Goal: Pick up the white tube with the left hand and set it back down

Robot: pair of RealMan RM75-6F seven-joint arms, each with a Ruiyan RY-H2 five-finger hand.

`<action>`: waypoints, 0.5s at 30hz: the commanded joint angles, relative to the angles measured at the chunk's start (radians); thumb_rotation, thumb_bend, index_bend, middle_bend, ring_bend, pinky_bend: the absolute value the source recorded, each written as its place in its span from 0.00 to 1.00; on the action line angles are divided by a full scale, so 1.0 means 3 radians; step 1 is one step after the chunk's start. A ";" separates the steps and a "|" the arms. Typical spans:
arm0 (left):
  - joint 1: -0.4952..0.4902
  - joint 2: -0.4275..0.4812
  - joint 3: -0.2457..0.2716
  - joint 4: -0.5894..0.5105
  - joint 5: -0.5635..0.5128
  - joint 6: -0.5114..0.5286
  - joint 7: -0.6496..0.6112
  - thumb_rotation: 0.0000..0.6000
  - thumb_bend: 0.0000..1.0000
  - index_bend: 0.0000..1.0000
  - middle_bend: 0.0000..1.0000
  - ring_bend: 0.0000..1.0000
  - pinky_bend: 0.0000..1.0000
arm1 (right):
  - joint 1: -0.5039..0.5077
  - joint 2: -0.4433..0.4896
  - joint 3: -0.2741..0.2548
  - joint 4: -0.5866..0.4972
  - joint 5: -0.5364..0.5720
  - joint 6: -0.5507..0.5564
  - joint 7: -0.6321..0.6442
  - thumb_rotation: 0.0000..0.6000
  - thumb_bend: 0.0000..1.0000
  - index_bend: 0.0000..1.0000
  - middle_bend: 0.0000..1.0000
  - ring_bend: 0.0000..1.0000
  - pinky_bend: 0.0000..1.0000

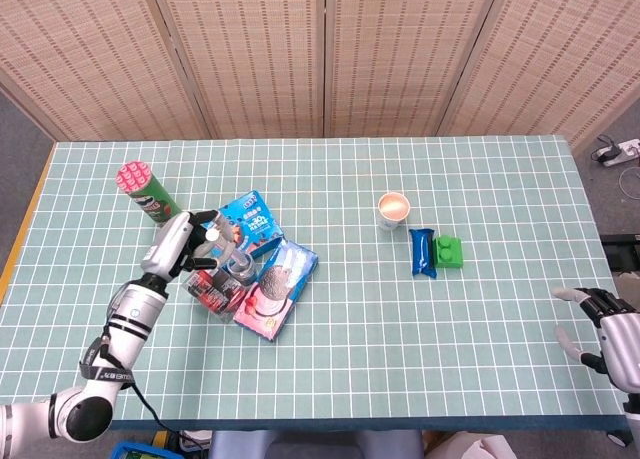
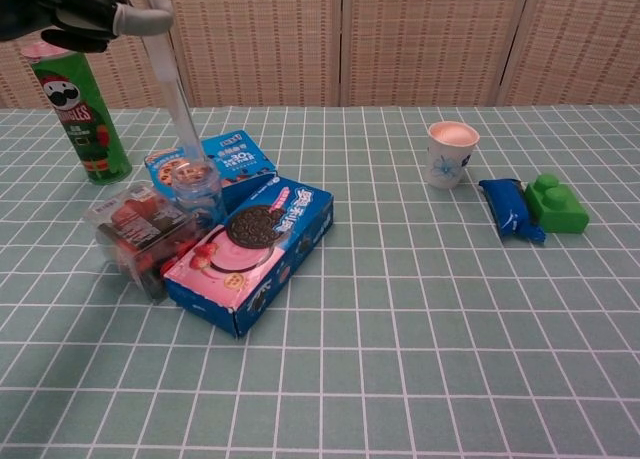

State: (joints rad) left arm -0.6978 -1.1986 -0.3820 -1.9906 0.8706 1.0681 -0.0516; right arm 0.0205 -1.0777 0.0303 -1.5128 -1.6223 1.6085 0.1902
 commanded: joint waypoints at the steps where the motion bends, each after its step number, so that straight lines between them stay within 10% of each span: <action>1: -0.0026 -0.0039 0.0023 0.0057 -0.0019 -0.0016 0.0031 1.00 0.51 0.76 1.00 1.00 1.00 | -0.0002 -0.0002 -0.0002 -0.0001 -0.0006 0.0005 -0.0005 1.00 0.29 0.33 0.39 0.32 0.48; 15: -0.0041 -0.0169 0.0100 0.0246 -0.0016 -0.0043 0.0033 1.00 0.51 0.76 1.00 1.00 1.00 | -0.0006 0.0003 -0.0001 0.0006 -0.0007 0.0013 0.0019 1.00 0.29 0.33 0.39 0.32 0.48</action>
State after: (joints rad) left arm -0.7099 -1.2484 -0.3529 -1.9177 0.8651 1.0553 -0.0420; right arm 0.0188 -1.0768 0.0299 -1.5110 -1.6245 1.6123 0.1959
